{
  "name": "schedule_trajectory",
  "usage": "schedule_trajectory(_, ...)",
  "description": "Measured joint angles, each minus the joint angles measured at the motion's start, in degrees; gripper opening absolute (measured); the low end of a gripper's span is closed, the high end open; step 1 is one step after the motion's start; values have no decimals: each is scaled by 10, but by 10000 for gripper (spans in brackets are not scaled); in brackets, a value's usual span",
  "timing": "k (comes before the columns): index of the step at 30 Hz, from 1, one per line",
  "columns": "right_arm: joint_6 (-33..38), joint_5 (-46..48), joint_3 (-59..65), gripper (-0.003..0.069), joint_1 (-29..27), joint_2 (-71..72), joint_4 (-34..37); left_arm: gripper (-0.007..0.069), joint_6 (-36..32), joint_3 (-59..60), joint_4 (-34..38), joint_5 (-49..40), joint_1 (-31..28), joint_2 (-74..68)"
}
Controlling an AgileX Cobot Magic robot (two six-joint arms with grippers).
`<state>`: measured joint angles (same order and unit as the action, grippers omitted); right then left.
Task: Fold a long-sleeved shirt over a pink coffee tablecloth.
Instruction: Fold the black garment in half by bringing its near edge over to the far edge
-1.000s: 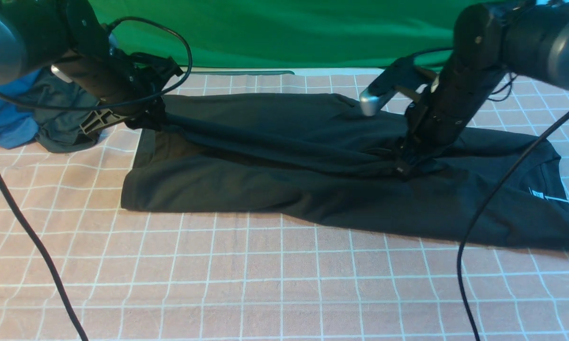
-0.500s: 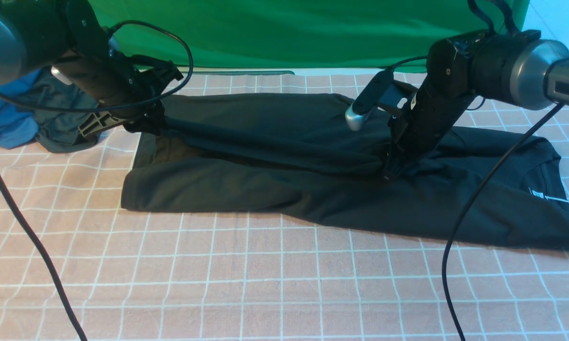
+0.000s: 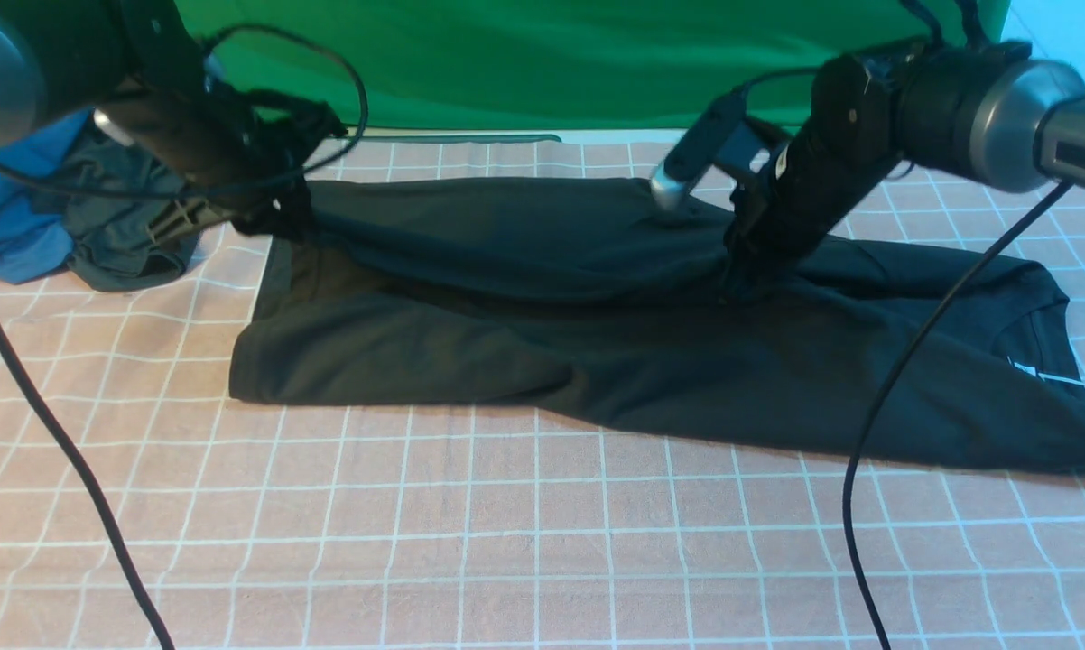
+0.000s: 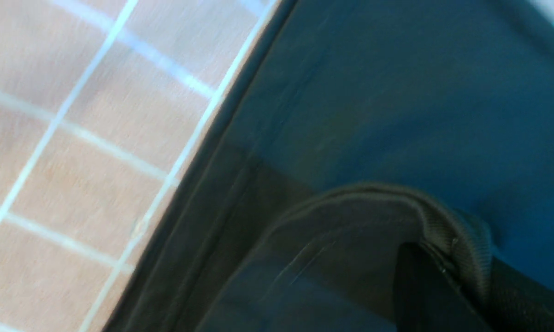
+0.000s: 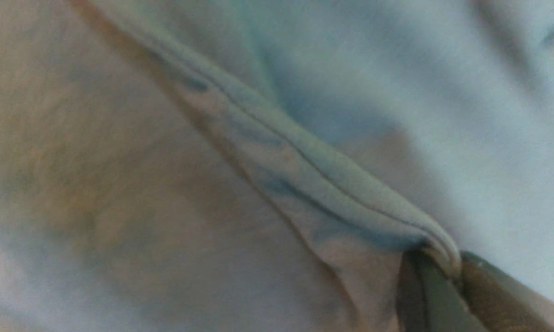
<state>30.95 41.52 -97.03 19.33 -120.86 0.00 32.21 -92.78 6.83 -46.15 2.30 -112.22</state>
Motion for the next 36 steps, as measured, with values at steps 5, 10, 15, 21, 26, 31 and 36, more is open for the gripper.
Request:
schedule_trajectory(5,-7,-22,-32,82,-3,0,0,44,3,-31,-36,-5,-1,0)
schedule_trajectory(10,-17,-67,-38,82,-17,0,0,44,12,-37,-45,15,-16,-1)
schedule_trajectory(15,-37,-112,-42,82,-32,-15,10,44,18,-40,-26,62,-31,-17)
schedule_trajectory(21,-37,-160,-42,82,-34,-40,10,44,20,-40,-20,123,-31,-50)
schedule_trajectory(26,-38,-222,-42,82,-35,-59,9,44,21,-40,-20,174,-31,-69)
schedule_trajectory(31,-38,-284,-42,83,-35,-80,7,47,20,-40,-24,224,-31,-86)
schedule_trajectory(36,-39,-309,-42,144,-35,-98,6,93,2,-40,-33,231,-31,-92)
